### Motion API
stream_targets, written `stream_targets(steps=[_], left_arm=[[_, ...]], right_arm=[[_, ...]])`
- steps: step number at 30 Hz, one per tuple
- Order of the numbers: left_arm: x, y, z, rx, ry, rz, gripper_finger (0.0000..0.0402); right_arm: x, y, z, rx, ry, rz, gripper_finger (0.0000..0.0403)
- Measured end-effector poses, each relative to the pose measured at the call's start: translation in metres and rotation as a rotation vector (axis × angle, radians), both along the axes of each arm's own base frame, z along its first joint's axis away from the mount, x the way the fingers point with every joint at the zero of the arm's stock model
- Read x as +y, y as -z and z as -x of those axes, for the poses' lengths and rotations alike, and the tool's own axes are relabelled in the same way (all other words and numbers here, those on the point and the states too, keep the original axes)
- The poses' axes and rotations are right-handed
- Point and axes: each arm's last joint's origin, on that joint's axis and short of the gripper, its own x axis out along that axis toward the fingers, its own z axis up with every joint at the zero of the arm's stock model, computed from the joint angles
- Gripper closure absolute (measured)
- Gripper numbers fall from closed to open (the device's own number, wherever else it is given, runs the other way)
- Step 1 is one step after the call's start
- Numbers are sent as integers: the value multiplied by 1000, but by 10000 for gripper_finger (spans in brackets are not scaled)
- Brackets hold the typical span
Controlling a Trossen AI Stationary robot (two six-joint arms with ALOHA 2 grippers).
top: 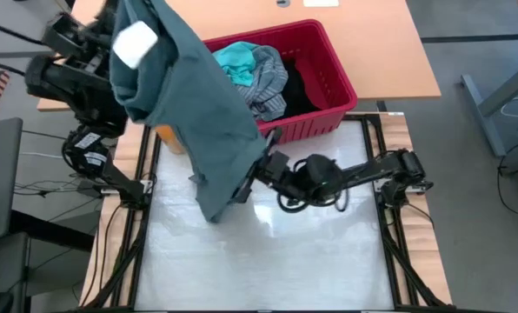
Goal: Fold Laundry from Bin
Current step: Fold the dark blue pants
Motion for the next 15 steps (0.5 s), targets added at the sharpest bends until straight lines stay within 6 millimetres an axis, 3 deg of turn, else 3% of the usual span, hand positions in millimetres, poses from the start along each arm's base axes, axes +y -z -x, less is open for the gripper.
stream_targets(steps=[6,9,15], left_arm=[[1,-9,37,-35,-153,6,395],[2,-10,39,-36,-151,12,395],[0,-7,26,-32,-91,-24,395]], right_arm=[[-10,-50,54,-20,30,58,387],[-21,-63,71,-24,46,64,385],[-34,-83,92,-201,-123,142,376]])
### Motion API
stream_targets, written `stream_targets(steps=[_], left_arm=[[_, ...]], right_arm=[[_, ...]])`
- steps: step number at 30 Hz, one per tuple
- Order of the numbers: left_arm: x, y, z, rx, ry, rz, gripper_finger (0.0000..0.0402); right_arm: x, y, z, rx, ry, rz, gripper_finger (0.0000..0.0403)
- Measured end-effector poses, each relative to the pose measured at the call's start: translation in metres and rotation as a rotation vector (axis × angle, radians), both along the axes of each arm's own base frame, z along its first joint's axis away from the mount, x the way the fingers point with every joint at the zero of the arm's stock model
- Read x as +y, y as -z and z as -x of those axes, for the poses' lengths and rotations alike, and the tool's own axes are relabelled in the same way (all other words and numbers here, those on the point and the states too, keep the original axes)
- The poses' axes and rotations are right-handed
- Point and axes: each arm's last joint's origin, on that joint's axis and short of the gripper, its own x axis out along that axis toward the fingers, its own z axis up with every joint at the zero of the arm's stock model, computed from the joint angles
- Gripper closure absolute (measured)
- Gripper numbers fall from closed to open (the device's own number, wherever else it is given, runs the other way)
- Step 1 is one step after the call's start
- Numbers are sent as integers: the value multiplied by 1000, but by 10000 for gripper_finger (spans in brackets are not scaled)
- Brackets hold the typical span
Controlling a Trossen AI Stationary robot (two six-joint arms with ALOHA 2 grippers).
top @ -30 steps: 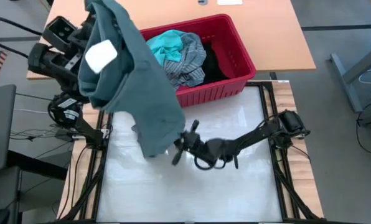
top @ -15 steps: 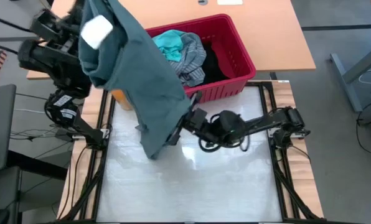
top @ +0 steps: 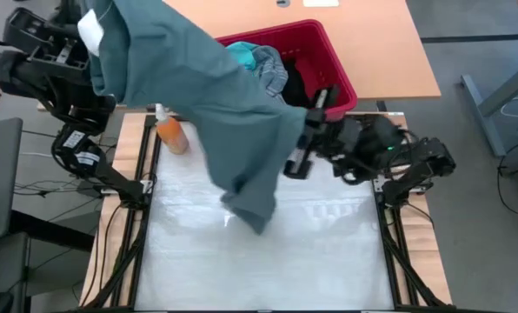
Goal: Fold Laundry from Bin
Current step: Fold the dark blue pants
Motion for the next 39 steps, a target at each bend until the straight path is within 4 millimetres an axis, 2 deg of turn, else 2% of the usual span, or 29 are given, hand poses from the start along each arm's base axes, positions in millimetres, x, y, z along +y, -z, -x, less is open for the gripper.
stream_targets(steps=[3,8,14,21,24,28,33,39], left_arm=[[0,1,-3,-29,18,1,395],[0,2,-7,-20,7,-9,395],[-3,-3,5,-57,-26,-105,395],[-3,-3,2,-48,-20,-150,395],[-2,-3,2,-45,-26,-171,395],[-3,-2,-2,2,11,-206,395],[-3,1,-10,88,-30,-221,395],[-2,1,-9,149,-154,-237,395]], right_arm=[[-4,-3,3,-16,3,-6,386],[-5,7,-11,24,40,23,380],[-18,-18,22,-189,55,103,382],[-33,-13,12,-184,56,195,380],[-46,-24,18,-208,15,136,381],[-52,-20,10,-62,-135,64,381],[-46,-11,-1,14,-103,105,382],[-54,-34,32,-155,44,182,382]])
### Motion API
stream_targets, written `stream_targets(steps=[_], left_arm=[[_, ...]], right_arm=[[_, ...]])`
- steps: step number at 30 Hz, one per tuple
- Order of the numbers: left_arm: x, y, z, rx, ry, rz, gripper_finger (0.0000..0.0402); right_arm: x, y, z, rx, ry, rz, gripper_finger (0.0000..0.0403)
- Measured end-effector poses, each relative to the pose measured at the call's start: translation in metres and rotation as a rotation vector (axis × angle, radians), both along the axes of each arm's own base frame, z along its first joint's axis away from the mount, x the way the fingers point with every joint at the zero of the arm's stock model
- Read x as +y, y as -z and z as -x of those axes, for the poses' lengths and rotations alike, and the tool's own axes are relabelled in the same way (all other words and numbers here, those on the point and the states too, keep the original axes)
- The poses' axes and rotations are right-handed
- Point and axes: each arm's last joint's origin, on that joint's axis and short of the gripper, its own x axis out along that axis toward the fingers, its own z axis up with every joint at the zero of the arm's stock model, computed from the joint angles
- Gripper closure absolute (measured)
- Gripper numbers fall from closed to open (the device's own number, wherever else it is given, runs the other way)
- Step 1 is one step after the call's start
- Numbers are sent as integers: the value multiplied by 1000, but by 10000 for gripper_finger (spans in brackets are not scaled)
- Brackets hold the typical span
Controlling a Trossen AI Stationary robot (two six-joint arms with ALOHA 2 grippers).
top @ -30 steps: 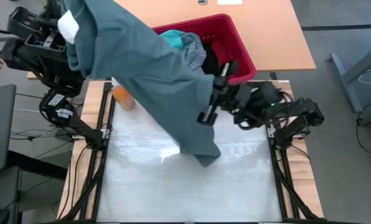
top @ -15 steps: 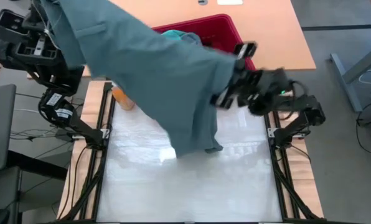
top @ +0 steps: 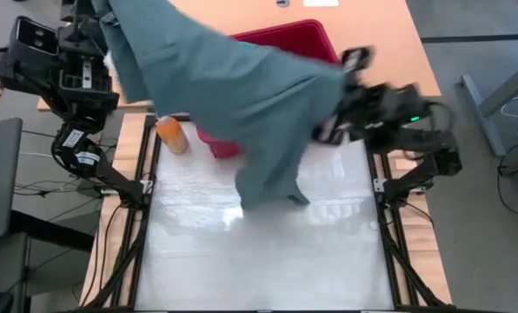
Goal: Fold Laundry from Bin
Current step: Fold the dark blue pants
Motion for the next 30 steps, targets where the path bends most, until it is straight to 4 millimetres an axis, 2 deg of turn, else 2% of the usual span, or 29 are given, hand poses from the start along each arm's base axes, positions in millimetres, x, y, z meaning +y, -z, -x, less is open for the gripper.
stream_targets(steps=[4,6,8,13,15,21,24,30], left_arm=[[0,0,-1,6,-76,-25,395],[-1,0,0,1,-104,-73,395],[-2,0,0,-7,-123,-135,395],[-5,1,-4,-7,-104,-242,395],[-5,2,-6,-3,-104,-251,395],[-1,1,-5,15,-195,-201,395],[6,4,-11,85,-239,-184,395],[40,12,-21,249,-346,-67,395]], right_arm=[[-9,-5,9,-112,116,95,382],[-16,-3,6,-110,117,130,382],[-25,-1,5,-97,70,168,382],[-40,-3,13,-62,-183,281,382],[-44,-2,12,-46,-191,299,382],[-56,-3,14,-100,77,186,382],[-66,-2,13,-101,147,140,382],[-92,8,2,-56,252,-34,382]])
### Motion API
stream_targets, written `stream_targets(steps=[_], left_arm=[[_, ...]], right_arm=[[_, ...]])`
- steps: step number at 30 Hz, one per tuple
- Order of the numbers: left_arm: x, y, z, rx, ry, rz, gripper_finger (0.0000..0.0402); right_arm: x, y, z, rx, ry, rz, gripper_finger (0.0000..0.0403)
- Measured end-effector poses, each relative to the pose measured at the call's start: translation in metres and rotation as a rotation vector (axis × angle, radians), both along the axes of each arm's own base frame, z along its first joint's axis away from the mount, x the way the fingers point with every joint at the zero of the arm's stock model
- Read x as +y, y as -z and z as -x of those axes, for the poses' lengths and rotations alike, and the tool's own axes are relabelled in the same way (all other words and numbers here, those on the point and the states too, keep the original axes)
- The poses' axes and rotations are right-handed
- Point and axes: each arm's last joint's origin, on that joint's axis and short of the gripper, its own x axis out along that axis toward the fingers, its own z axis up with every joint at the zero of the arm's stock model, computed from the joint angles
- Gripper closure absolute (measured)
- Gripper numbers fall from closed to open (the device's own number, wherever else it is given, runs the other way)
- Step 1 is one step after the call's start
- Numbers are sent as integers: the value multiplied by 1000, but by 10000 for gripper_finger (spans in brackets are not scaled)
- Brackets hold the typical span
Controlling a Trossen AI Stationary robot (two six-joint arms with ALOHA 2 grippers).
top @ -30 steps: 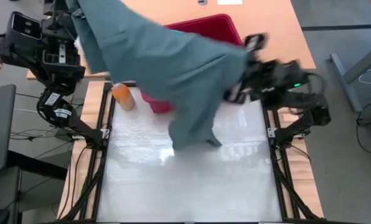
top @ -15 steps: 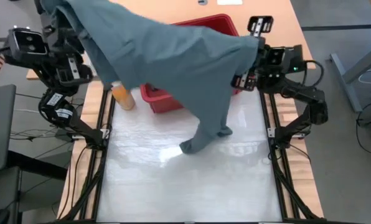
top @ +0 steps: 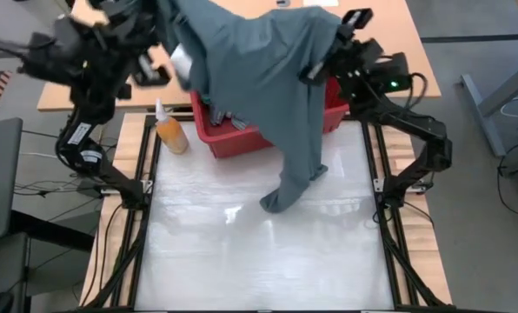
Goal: Fold Laundry from Bin
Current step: Fold the dark blue pants
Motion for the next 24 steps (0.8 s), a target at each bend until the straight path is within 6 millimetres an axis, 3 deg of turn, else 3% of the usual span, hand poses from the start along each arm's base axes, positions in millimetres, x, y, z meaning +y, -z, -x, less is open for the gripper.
stream_targets(steps=[3,7,11,16,19,24], left_arm=[[20,1,0,-16,33,26,395],[35,1,3,5,286,-47,395],[33,-3,14,-8,458,-166,395],[32,-6,26,-11,522,-135,395],[33,-5,29,70,608,-58,395],[29,7,33,350,664,92,396]], right_arm=[[-9,3,-1,-92,29,-24,382],[-2,-3,5,-170,-179,160,382],[15,-17,8,-38,-286,321,382],[21,-25,1,192,-325,178,382],[29,-19,-6,381,-424,46,382],[58,11,-25,735,-550,-94,384]])
